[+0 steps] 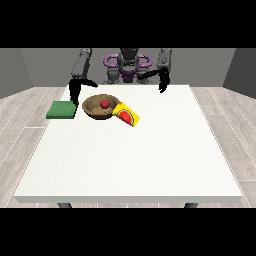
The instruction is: Pick the cup and pour the ball into the bowl, then pick the bowl and place it on the pad
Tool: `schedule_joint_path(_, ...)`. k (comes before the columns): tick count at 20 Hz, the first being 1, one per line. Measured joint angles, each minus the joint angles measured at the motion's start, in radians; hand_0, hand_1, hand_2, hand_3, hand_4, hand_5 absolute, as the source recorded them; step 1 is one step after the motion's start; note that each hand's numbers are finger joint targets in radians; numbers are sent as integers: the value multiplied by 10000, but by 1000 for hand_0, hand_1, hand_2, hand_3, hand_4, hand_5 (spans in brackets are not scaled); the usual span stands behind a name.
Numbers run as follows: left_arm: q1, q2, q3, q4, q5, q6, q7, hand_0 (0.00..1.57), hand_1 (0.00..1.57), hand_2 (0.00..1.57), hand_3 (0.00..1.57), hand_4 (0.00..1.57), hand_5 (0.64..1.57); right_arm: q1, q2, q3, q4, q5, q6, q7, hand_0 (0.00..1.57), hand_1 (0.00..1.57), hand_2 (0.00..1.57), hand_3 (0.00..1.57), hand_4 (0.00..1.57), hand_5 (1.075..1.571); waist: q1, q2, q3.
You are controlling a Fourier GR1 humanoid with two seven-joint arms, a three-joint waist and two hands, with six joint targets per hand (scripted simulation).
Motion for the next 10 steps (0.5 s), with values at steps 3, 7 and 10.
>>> schedule_joint_path(3, 417, 247, 161, -337, 484, -752, -434, 0, 0, 0, 0, 0, 1564, -315, 30, -108, 566, 8, -286, -202, 0, 0, 0, 0, 285, 1567, 239, 10, 23)
schedule_joint_path(7, 381, 733, 590, -728, 855, -1403, -395, 0, 0, 0, 0, 0, 1564, -741, -131, -282, 1580, -76, -249, -743, 0, 0, 0, 0, 244, 1566, 261, 192, 37)
schedule_joint_path(10, 573, 1029, 934, -751, 1031, -1745, -583, 0, 0, 0, 0, 0, 1565, -955, -79, -149, 2155, 21, -341, -1045, 0, 0, 0, 0, 194, 1561, 113, 157, 40)
